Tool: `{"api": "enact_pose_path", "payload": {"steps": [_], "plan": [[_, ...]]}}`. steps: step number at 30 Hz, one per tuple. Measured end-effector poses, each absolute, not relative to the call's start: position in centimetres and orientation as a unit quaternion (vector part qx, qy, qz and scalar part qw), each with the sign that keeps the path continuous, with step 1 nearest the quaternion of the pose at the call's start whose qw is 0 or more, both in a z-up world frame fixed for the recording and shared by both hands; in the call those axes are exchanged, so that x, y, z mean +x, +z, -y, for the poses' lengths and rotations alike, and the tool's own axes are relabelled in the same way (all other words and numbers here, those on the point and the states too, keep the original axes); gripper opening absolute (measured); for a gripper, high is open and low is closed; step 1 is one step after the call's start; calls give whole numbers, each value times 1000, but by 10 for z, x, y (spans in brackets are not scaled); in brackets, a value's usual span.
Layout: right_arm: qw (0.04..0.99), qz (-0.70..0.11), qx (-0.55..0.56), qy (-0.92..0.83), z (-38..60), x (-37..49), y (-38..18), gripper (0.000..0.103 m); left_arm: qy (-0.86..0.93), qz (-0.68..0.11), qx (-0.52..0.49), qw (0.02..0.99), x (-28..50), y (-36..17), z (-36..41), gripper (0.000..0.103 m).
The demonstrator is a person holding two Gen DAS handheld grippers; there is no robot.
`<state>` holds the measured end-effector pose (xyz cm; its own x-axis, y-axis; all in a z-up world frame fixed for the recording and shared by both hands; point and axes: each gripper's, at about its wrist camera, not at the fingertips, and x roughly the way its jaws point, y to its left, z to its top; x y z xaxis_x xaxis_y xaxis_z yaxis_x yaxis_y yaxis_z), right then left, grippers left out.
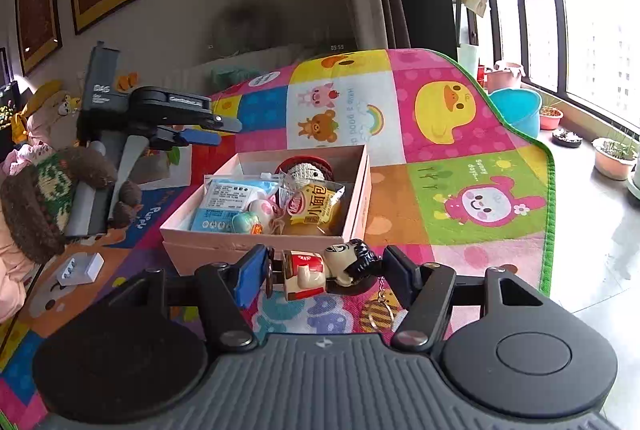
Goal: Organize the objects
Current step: 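Drop the yellow lens toy into the pink box with the left gripper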
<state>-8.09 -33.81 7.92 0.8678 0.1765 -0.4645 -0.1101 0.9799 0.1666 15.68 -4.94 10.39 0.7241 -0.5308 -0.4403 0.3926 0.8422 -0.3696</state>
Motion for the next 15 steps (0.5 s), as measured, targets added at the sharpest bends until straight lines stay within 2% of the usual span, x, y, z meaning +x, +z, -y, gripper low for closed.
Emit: {"api": "enact_pose_path", "payload": {"steps": [9, 15], "plan": [[958, -238, 123, 100, 331, -2, 128, 64, -305, -283, -93, 905, 26, 76, -6, 46], [944, -248, 181, 118, 303, 89, 153, 66, -275, -308, -43, 910, -21, 47, -30, 46]]}}
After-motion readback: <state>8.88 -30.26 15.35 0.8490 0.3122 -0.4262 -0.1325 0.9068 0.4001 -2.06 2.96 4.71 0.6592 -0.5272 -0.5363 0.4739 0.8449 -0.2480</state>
